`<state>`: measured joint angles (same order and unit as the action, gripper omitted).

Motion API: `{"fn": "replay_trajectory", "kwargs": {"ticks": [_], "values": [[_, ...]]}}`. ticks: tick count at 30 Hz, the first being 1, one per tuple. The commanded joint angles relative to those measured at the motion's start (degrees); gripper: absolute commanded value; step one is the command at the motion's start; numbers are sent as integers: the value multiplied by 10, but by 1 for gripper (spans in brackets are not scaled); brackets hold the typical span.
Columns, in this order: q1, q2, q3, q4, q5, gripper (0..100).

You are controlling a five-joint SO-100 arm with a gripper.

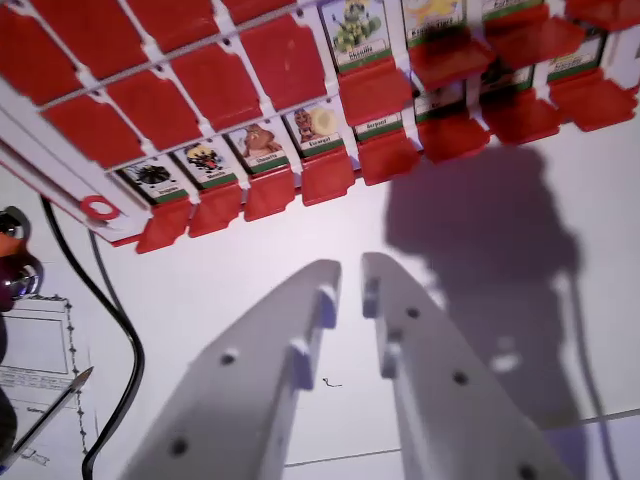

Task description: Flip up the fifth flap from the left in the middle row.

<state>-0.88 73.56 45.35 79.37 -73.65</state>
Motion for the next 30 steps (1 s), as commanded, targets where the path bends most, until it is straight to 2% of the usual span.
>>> {"fn": "replay_trajectory", "kwargs": {"ticks": [1,30], "values": [[0,-14,-68,4,4,2],[17,-232,-190,-25,32,2]]}}
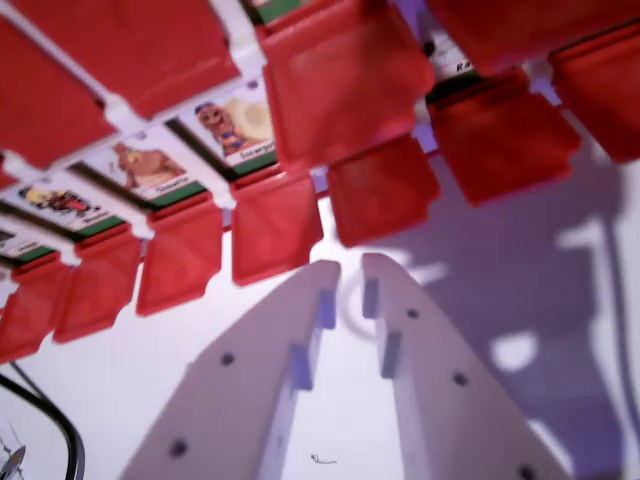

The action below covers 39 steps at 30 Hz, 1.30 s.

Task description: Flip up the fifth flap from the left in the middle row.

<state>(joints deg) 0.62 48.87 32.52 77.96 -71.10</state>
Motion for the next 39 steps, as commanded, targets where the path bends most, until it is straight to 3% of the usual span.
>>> {"fn": "replay_trajectory", "kwargs": {"ticks": [1,39], "values": [[2,11,-65,-13,6,2],[1,-70,-152,-134,14,2]]}}
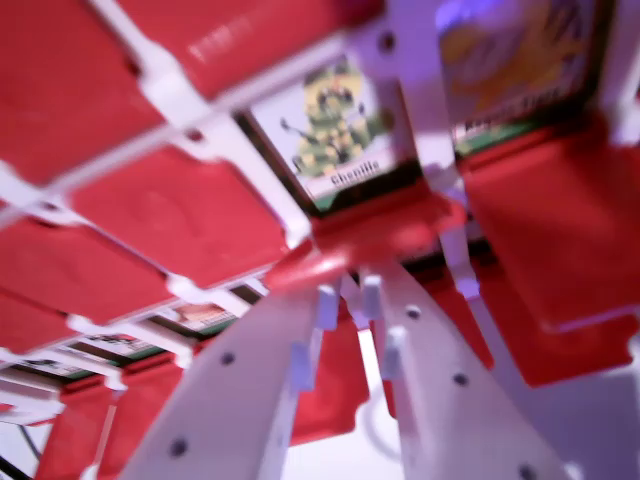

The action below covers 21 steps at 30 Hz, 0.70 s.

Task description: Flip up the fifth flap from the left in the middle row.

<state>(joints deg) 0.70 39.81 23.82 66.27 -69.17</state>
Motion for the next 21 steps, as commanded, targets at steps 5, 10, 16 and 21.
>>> {"fn": "replay_trajectory", "kwargs": {"ticks": [5,10,16,21], "values": [[0,13,-75,-33,-7,2],[1,8,-83,-35,-12,2],[4,9,-84,-40,-18,2],[2,26,-76,-34,-18,2]]}}
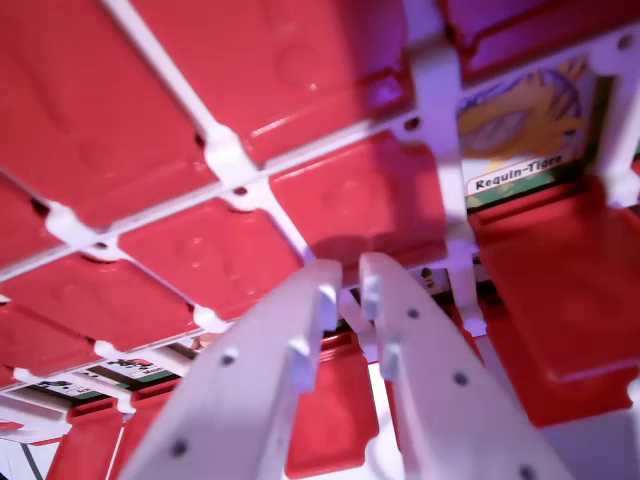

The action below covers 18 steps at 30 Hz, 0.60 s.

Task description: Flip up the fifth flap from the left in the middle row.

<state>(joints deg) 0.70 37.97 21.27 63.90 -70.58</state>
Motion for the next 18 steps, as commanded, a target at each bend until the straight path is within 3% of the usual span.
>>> {"fn": "replay_trajectory", "kwargs": {"ticks": [1,18], "values": [[2,54,-43,-10,-4,2],[-19,439,277,-11,-43,2]]}}
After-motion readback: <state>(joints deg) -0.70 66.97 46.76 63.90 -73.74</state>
